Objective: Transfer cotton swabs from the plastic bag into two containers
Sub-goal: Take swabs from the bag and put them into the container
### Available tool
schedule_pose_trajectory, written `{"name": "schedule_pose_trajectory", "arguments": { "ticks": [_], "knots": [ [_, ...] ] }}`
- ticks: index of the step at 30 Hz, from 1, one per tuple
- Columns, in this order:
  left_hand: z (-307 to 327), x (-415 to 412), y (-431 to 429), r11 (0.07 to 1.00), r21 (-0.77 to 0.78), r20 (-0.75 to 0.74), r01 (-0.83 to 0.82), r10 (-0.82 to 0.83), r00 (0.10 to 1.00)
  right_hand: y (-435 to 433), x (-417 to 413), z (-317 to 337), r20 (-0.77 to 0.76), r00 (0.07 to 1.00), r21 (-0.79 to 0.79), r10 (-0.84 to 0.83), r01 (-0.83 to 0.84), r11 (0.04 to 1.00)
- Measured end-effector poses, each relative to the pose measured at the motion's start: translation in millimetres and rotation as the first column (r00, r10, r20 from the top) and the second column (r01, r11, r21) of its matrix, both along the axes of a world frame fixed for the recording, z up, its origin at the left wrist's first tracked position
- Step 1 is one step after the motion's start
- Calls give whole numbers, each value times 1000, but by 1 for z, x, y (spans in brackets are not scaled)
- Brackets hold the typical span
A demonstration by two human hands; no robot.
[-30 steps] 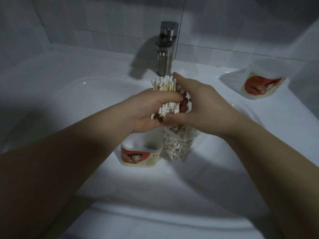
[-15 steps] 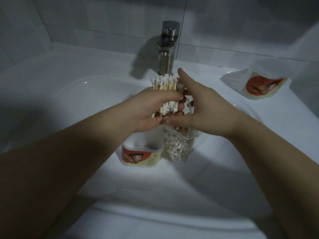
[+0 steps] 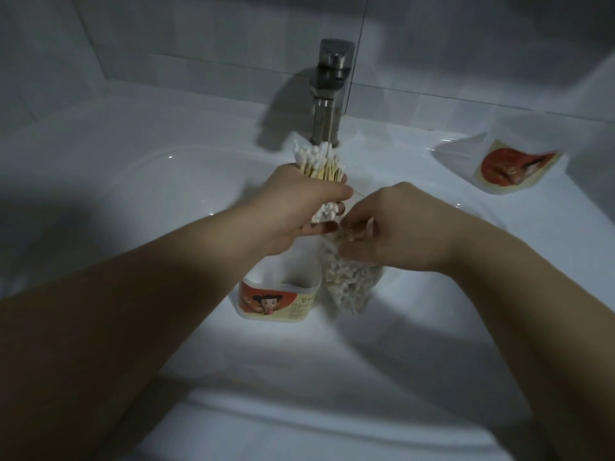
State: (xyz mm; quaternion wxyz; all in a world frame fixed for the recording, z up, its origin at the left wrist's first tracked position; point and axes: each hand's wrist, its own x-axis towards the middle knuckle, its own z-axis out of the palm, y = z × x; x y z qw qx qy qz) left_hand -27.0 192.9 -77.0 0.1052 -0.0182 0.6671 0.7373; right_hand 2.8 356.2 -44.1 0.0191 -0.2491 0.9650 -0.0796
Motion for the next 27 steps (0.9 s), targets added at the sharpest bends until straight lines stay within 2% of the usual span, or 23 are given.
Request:
{"name": "schedule_pose_trajectory", "arguments": {
  "ticks": [3, 6, 13, 17, 23, 27],
  "knots": [
    [-1, 1, 1, 999, -39, -14, 9, -9, 1000, 2, -2, -4, 53, 999, 106, -1, -4, 994],
    [-2, 2, 3, 997, -73, -33, 22, -25, 999, 3, -3, -5, 82, 996, 86, -22, 15, 996],
    [-3, 4, 4, 986, -166, -54, 26, -35, 998, 5, -9, -12, 16, 999, 79, -39, 37, 996],
    [-2, 5, 5, 995, -69, -21, 72, -74, 997, 6, -13, -16, 3, 996, 95, -90, 90, 991],
    [-4, 6, 7, 998, -9, -20, 60, -60, 998, 0, -12, -21, -55, 998, 99, -23, 28, 995],
    [-4, 6, 7, 998, -33, -60, 55, -56, 997, -3, -14, -23, -81, 996, 98, -30, 38, 994]
  ]
}}
